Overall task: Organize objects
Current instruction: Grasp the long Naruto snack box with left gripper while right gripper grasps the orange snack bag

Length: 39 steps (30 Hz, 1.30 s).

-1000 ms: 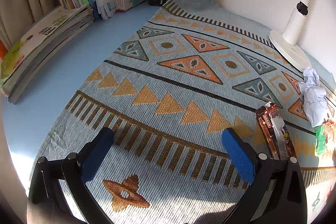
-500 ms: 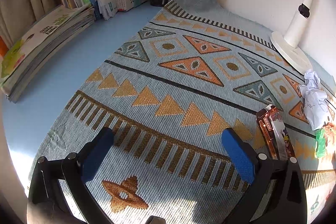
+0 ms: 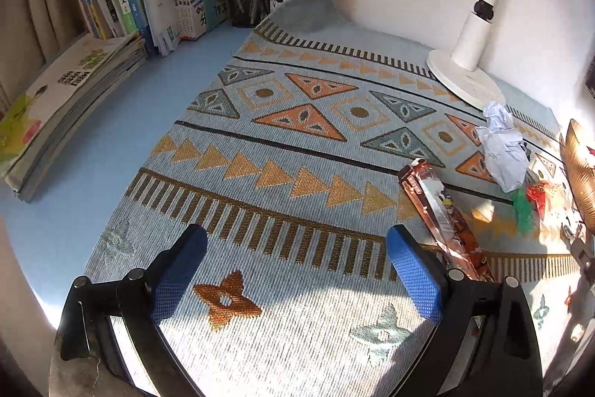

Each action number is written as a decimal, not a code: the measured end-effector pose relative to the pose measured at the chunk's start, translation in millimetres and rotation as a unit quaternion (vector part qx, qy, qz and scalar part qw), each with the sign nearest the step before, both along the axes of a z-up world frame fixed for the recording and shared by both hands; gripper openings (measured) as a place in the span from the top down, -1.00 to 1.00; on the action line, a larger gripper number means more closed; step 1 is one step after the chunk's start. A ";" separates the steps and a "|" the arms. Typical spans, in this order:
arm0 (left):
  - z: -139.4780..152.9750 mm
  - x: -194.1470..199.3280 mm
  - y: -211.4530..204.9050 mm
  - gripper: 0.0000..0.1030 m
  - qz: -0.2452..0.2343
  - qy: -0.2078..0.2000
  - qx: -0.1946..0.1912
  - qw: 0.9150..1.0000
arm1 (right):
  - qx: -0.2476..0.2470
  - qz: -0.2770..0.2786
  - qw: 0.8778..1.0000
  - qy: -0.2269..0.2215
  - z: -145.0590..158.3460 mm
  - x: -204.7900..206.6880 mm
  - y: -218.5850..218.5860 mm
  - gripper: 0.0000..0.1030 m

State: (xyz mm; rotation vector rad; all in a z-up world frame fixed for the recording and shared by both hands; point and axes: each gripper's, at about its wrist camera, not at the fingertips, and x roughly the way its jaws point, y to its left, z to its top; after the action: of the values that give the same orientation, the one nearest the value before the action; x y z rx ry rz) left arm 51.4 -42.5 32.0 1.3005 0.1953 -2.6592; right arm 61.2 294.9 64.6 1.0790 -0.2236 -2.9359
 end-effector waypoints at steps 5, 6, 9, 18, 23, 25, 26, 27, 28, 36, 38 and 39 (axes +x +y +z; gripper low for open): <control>13.4 23.9 38.5 -0.90 -0.082 0.033 0.027 0.996 | 0.036 0.044 0.998 0.004 6.9 3.3 -12.4 -0.66; 12.2 21.9 48.2 -0.90 -0.095 0.030 0.024 0.995 | 0.025 0.040 0.999 -0.001 5.7 1.7 -9.2 -0.66; 3.1 6.4 71.0 -0.89 -0.115 0.013 0.045 0.992 | -0.011 0.040 0.999 -0.026 1.6 -6.7 4.6 -0.40; -22.3 -22.5 103.1 -0.10 -0.106 -0.018 0.005 0.994 | -0.154 0.049 0.981 -0.107 -6.1 -58.6 -7.3 -0.29; -19.8 -17.1 85.3 0.48 -0.133 -0.017 0.027 0.991 | -0.181 0.005 0.974 -0.138 -19.8 -88.1 -14.5 -0.29; -19.4 -12.4 75.6 0.58 -0.139 -0.013 0.030 0.990 | -0.188 -0.016 0.972 -0.143 -24.9 -96.0 -13.5 -0.29; -20.1 -11.2 72.4 0.58 -0.141 -0.011 0.032 0.989 | -0.188 -0.026 0.971 -0.143 -27.0 -100.8 -12.9 -0.29; -20.2 -9.6 70.1 0.59 -0.148 -0.006 0.036 0.988 | -0.187 -0.033 0.971 -0.142 -28.8 -104.1 -13.3 -0.28; -20.7 -8.1 68.5 0.59 -0.154 -0.001 0.040 0.987 | -0.183 -0.039 0.973 -0.136 -28.9 -108.0 -13.8 -0.22; -21.4 -7.5 76.2 0.59 -0.163 0.009 0.018 0.986 | -0.164 -0.010 0.981 -0.107 -22.7 -100.6 -12.8 0.36; -21.7 -7.7 76.2 0.59 -0.163 0.009 0.017 0.986 | -0.159 0.008 0.983 -0.093 -14.4 -87.7 -12.1 0.36; -21.9 -7.8 76.7 0.59 -0.164 0.009 0.015 0.986 | -0.156 0.019 0.984 -0.086 -9.6 -79.7 -11.8 0.36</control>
State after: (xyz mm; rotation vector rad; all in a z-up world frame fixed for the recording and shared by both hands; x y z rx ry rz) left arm 43.6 34.2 10.1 1.4280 0.0238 -2.9476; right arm -18.5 283.1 55.0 1.2639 -0.6331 -2.6523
